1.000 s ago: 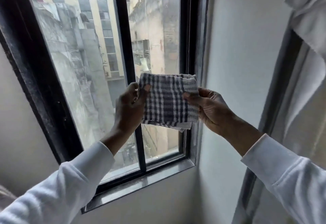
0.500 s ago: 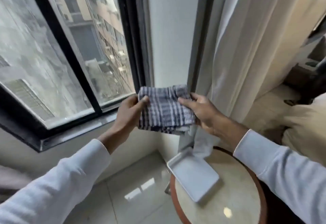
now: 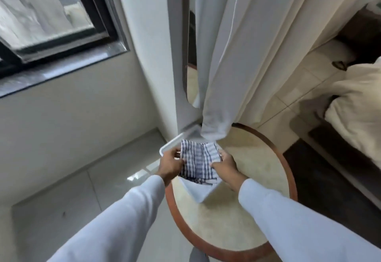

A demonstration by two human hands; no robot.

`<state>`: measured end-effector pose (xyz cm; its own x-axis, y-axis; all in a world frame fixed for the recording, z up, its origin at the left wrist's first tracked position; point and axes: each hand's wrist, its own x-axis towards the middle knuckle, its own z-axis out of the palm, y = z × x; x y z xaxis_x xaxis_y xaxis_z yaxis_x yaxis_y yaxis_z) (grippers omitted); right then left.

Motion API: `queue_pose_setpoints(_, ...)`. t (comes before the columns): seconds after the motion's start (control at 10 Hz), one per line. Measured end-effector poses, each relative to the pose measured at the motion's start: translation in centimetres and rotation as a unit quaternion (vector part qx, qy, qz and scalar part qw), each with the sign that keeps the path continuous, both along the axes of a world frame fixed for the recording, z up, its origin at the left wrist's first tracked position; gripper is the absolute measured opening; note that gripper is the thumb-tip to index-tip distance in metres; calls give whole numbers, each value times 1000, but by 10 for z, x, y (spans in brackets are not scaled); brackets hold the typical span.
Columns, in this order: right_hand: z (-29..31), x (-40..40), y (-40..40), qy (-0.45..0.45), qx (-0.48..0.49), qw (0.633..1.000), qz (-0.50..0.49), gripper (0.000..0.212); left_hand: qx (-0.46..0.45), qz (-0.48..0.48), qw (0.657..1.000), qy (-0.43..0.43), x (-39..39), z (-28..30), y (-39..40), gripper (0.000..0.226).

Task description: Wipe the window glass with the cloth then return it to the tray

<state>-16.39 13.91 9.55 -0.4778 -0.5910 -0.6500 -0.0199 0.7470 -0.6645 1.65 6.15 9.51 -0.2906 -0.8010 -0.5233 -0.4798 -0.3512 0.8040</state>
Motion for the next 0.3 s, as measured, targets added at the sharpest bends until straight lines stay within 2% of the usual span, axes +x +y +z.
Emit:
queue_pose_setpoints(0.1, -51, -11, -13, -30, -14, 999, 5, 70, -5, -11, 1000, -14, -9, -55, -17, 36)
queue_pose_setpoints(0.2, -85, -16, -18, -34, 2, 999, -6, 82, -44, -73, 993, -86, -10, -86, -27, 68)
queue_pose_setpoints(0.3, -103, -15, -19, 26, 16, 999, -16, 70, -146, -102, 969, -173, -4, -98, -32, 86)
